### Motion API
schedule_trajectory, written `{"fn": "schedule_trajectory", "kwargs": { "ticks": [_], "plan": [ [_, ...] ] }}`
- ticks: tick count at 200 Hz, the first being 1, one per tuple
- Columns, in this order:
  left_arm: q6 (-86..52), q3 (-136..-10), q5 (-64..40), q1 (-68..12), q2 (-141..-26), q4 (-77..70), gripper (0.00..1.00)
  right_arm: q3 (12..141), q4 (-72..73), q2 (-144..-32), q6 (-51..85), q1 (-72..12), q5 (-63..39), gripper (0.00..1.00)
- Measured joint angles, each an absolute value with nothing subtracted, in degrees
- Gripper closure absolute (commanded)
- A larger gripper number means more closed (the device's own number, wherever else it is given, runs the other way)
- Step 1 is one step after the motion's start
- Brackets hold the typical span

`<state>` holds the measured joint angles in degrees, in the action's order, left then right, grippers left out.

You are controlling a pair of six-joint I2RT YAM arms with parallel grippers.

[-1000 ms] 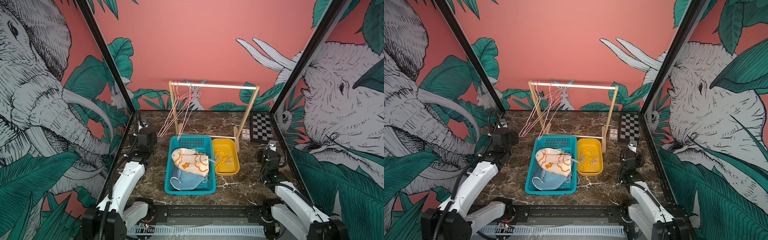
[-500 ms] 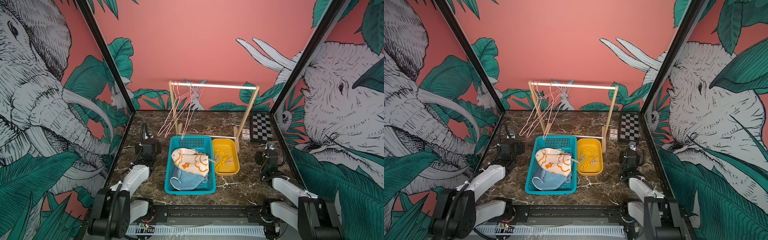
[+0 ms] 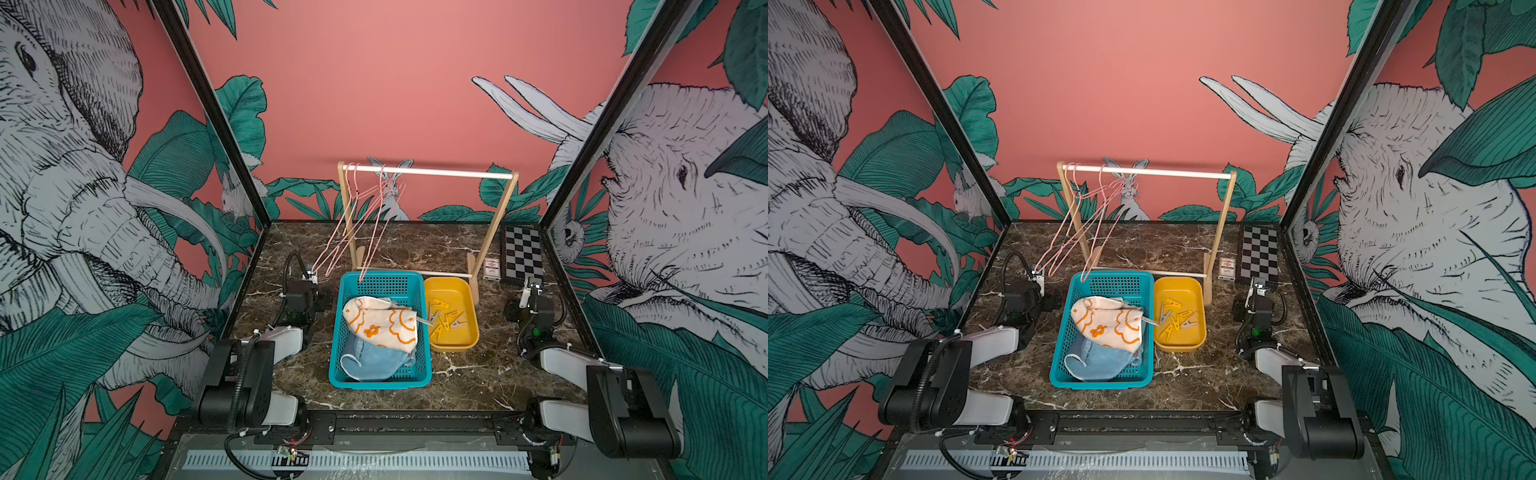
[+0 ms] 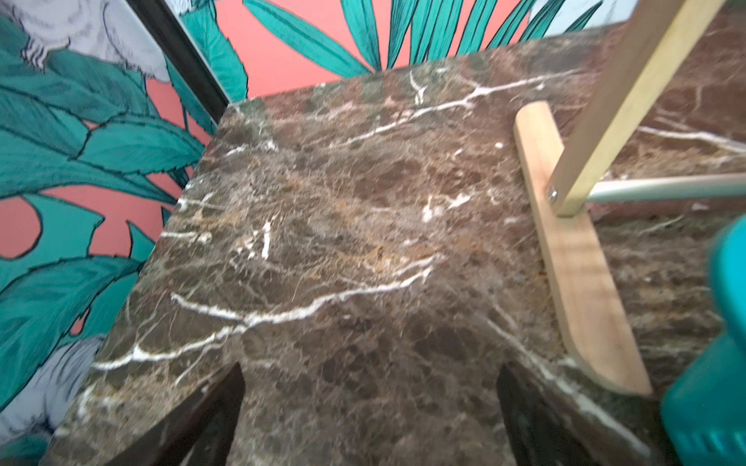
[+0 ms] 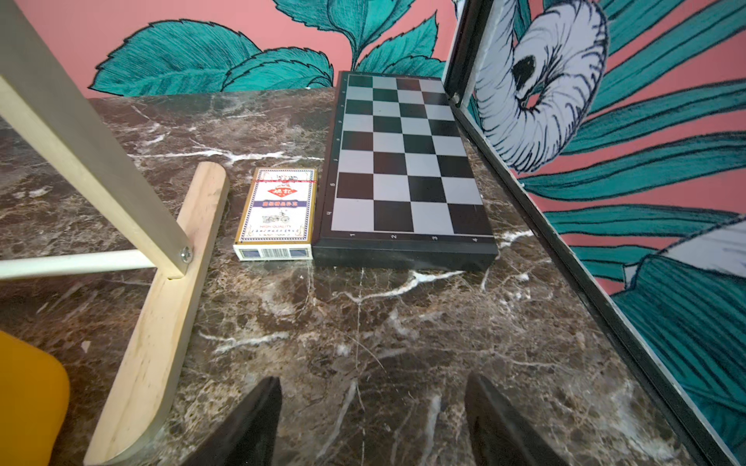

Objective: Remove the clothespins securing towels to the hanger
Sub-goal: Reset both arms

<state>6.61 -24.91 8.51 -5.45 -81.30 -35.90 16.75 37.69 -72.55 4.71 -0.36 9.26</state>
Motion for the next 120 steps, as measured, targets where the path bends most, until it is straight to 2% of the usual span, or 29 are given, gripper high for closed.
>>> {"fn": "schedule_trajectory", "kwargs": {
  "ticks": [74, 79, 96, 120],
  "plan": [
    [7.33, -19.38, 7.16, -5.04, -89.76, -52.25, 0.0, 17.23, 47.51, -82.0, 2.9, -0.1, 6.79, 0.24],
    [7.22, -19.33, 7.53, -5.04, -89.73, -52.34, 0.0, 17.26, 48.27, -83.02, 2.83, -0.08, 6.61, 0.22],
    [6.59, -19.99, 9.8, -5.04, -89.73, -52.56, 0.0, 17.8, 50.19, -86.46, 2.66, -0.03, 6.44, 0.02],
    [5.72, -21.56, 12.36, -5.04, -89.73, -52.21, 0.0, 20.16, 48.38, -87.83, 2.46, -0.05, 6.33, 0.01]
  ]
}}
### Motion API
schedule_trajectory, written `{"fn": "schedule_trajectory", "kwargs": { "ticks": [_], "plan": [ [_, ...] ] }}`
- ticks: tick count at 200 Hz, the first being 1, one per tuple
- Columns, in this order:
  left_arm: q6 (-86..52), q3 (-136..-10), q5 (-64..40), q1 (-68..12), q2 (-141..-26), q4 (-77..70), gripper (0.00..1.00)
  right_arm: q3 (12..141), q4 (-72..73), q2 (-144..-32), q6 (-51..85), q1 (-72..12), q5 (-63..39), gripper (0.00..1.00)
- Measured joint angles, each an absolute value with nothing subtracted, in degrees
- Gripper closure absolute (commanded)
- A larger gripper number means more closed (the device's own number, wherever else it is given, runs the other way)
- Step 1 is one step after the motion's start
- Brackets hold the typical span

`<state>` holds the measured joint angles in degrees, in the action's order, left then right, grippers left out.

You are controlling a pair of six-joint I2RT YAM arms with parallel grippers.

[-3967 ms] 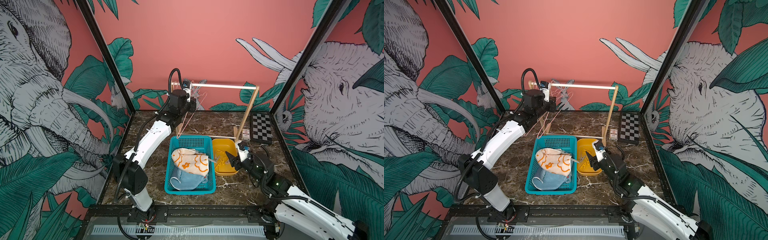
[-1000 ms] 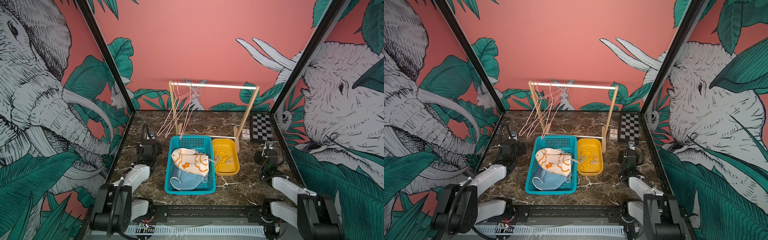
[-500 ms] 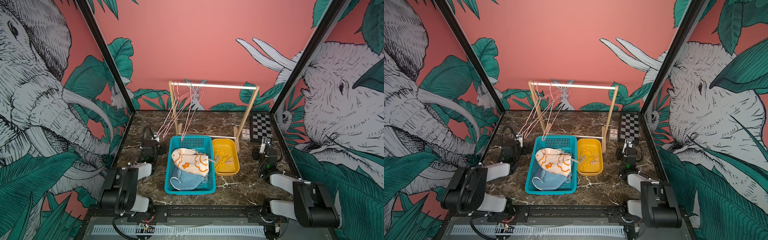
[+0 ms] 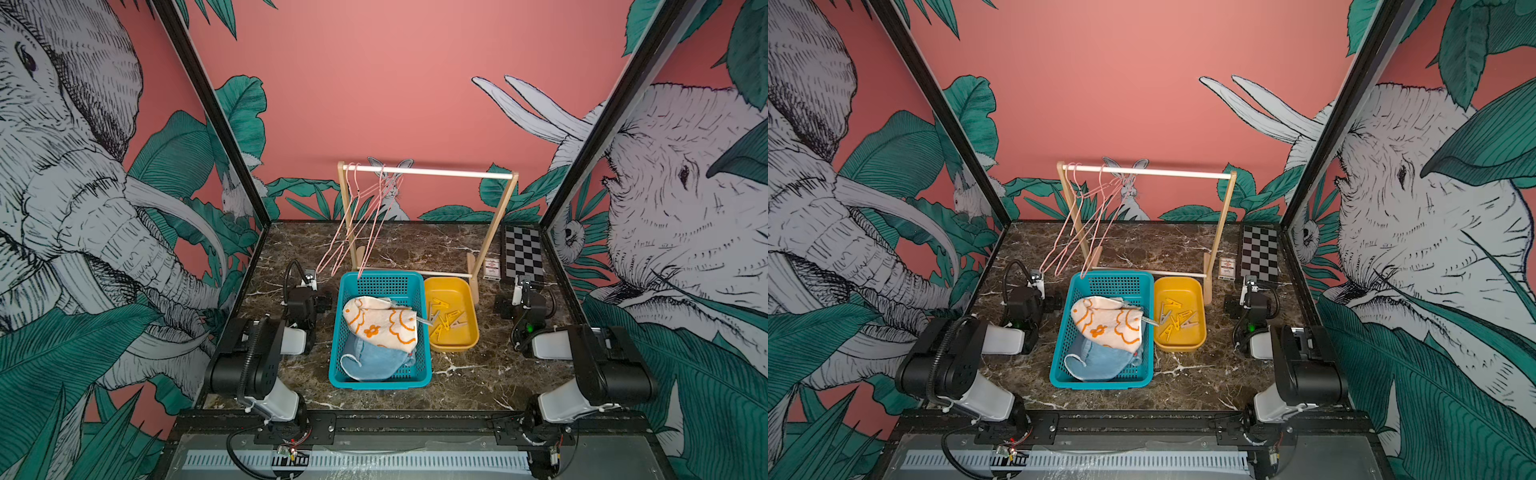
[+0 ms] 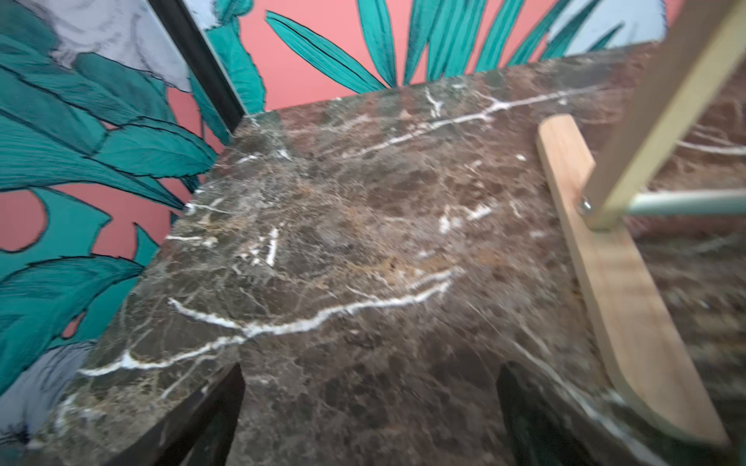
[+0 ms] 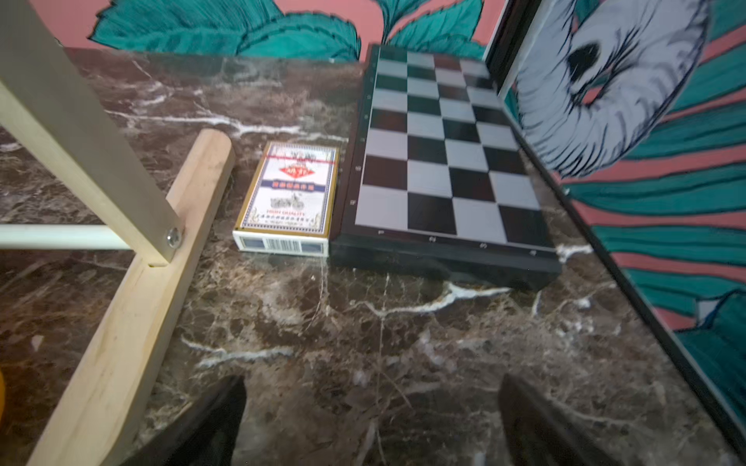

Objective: Remove the clothespins securing towels to the hanger
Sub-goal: Reset both arms

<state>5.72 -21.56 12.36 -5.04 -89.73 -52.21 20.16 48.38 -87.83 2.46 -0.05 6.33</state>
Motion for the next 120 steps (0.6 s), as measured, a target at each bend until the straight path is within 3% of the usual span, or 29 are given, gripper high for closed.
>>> {"fn": "schedule_trajectory", "kwargs": {
  "ticks": [120],
  "plan": [
    [5.34, -21.69, 14.26, -5.04, -89.73, -51.99, 0.0, 21.37, 48.51, -87.68, 2.33, -0.05, 6.35, 0.01]
  ]
}}
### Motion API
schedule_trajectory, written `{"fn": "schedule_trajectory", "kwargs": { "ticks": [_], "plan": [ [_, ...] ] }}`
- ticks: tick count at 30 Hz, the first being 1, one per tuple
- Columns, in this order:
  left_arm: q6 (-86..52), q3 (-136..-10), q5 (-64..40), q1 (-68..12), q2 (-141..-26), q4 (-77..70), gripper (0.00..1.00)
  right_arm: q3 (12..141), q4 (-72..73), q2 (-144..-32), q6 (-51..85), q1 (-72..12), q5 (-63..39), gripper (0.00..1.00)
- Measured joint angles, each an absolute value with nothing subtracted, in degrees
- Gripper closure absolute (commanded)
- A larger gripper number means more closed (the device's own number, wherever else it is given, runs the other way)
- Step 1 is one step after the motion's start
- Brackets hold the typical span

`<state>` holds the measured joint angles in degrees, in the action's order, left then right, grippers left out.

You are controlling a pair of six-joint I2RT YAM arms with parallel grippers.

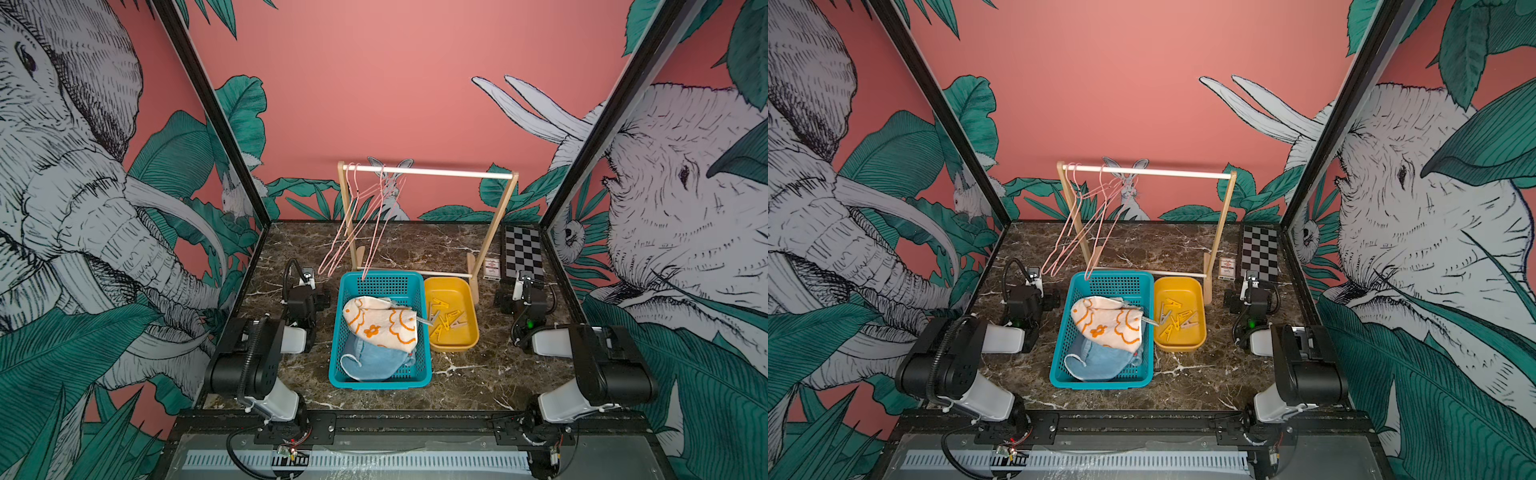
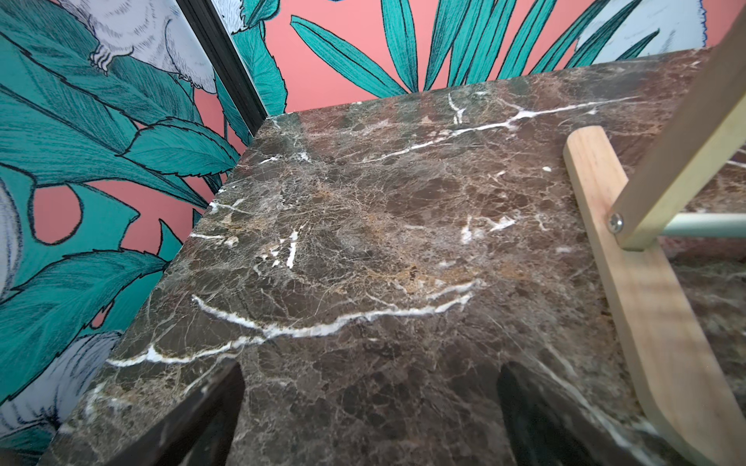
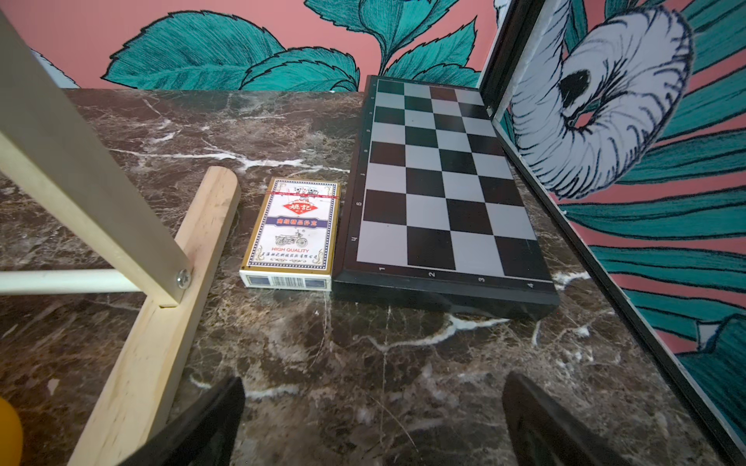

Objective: Remove the clothespins securing towels to the hanger
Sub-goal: Reset both arms

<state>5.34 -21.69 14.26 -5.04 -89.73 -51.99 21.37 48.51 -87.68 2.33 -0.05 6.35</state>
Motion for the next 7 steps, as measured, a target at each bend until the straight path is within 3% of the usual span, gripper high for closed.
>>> {"fn": "schedule_trajectory", "kwargs": {
  "ticks": [7],
  "plan": [
    [5.32, -21.69, 14.33, -5.04, -89.73, -51.99, 0.01, 21.37, 48.51, -87.68, 2.31, -0.05, 6.33, 0.01]
  ]
}}
